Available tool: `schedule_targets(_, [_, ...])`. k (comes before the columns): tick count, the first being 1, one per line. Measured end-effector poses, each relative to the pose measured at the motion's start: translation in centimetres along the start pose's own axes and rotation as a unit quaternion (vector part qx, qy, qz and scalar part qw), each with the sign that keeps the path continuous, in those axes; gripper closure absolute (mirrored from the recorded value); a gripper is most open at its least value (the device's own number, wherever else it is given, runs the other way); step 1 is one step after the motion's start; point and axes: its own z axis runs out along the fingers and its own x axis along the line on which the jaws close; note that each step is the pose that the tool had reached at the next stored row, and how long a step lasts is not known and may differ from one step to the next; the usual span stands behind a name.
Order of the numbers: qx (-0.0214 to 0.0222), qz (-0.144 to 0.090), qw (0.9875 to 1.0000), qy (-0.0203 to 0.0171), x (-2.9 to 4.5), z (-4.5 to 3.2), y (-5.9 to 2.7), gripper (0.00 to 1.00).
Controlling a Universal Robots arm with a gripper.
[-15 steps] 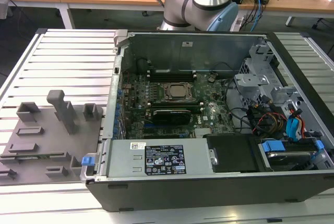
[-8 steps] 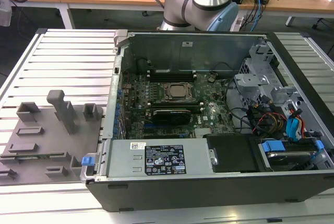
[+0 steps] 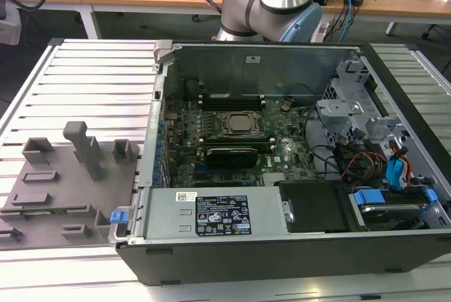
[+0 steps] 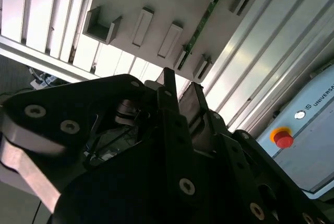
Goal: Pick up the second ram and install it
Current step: 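Pick up the second ram and move it above second insertion slot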
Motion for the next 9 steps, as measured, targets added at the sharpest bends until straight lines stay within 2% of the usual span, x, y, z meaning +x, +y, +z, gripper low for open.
schedule_targets(1, [0.0000, 0.000, 1.0000, 0.0000, 0.00, 0.13, -0.01, 0.70])
schedule_targets(2, [0.0000, 0.000, 1.0000, 0.0000, 0.01, 0.69, -0.03, 0.70])
schedule_targets(3, [0.0000, 0.000, 1.0000, 0.0000, 0.03, 1.79, -0.08, 0.70])
schedule_targets(4, [0.0000, 0.000, 1.0000, 0.0000, 0.04, 2.15, -0.10, 0.70])
schedule_targets(9, [0.0000, 0.000, 1.0000, 0.0000, 0.05, 2.96, -0.13, 0.70])
